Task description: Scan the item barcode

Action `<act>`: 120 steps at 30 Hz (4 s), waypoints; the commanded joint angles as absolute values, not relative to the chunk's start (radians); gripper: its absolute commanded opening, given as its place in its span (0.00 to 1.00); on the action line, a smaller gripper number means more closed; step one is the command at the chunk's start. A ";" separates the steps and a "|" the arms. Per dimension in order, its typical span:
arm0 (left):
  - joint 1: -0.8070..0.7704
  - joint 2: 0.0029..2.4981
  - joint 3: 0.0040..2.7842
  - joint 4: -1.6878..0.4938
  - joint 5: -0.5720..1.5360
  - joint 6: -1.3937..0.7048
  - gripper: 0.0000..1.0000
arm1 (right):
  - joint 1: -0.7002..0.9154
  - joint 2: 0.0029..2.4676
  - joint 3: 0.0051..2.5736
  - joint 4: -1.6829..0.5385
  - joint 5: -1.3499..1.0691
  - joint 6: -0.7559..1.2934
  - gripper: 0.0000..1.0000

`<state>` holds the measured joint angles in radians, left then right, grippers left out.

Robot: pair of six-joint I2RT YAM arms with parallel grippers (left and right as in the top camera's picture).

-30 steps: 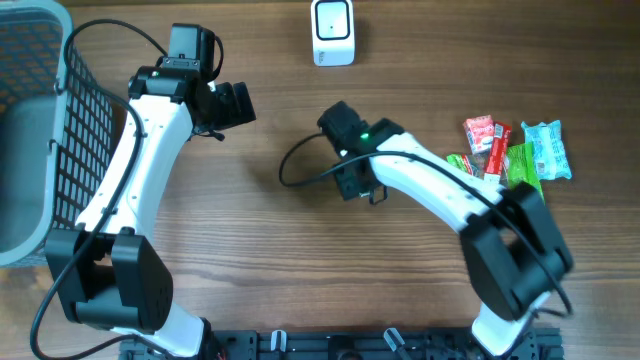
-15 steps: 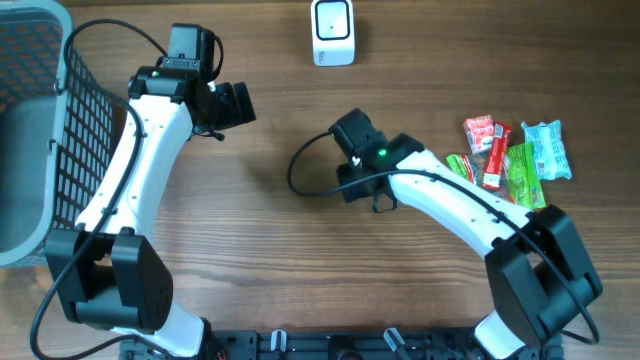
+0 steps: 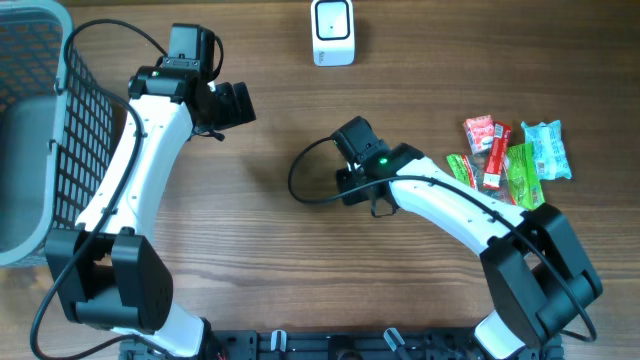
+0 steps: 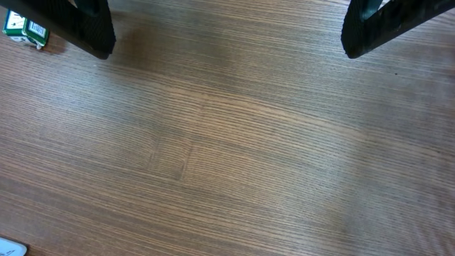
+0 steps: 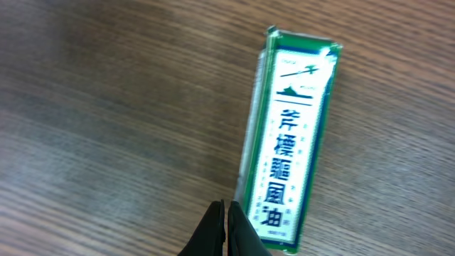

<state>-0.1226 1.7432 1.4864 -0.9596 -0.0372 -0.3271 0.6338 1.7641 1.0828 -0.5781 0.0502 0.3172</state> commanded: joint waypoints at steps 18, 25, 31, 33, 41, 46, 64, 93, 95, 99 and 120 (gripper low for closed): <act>-0.121 1.749 1.485 -0.957 -0.046 -0.323 1.00 | 0.629 1.779 1.071 -0.583 0.196 0.395 0.06; -0.121 1.749 1.485 -0.957 -0.046 -0.323 1.00 | 0.628 1.779 1.061 -0.571 0.195 0.435 0.05; -0.121 1.749 1.485 -0.957 -0.046 -0.323 1.00 | 0.628 1.778 1.005 -0.494 0.195 0.447 0.05; -0.121 1.749 1.485 -0.957 -0.046 -0.323 1.00 | 0.627 1.778 1.005 -0.485 0.196 0.447 0.06; -0.121 1.749 1.485 -0.957 -0.046 -0.323 1.00 | 0.537 1.778 1.007 -0.483 0.129 0.440 0.05; -0.121 1.749 1.485 -0.957 -0.046 -0.323 1.00 | 0.532 1.778 1.007 -0.487 0.107 0.419 0.05; -0.121 1.749 1.485 -0.957 -0.046 -0.323 1.00 | 0.533 1.715 1.016 -0.488 -0.001 0.356 0.06; -0.121 1.749 1.485 -0.957 -0.046 -0.323 1.00 | 0.522 1.714 0.933 -0.436 0.181 0.367 0.09; -0.121 1.749 1.485 -0.957 -0.046 -0.323 1.00 | 0.515 1.700 0.973 -0.465 0.146 0.367 0.12; -0.121 1.749 1.485 -0.957 -0.046 -0.323 1.00 | 0.513 1.665 1.035 -0.461 0.070 0.370 0.75; -0.121 1.749 1.485 -0.957 -0.046 -0.323 1.00 | 0.513 1.809 1.019 -0.400 -0.002 0.972 0.60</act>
<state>-0.1226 1.7432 1.4864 -0.9592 -0.0368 -0.3271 0.5159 1.7786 1.0172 -0.4126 0.0002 0.8421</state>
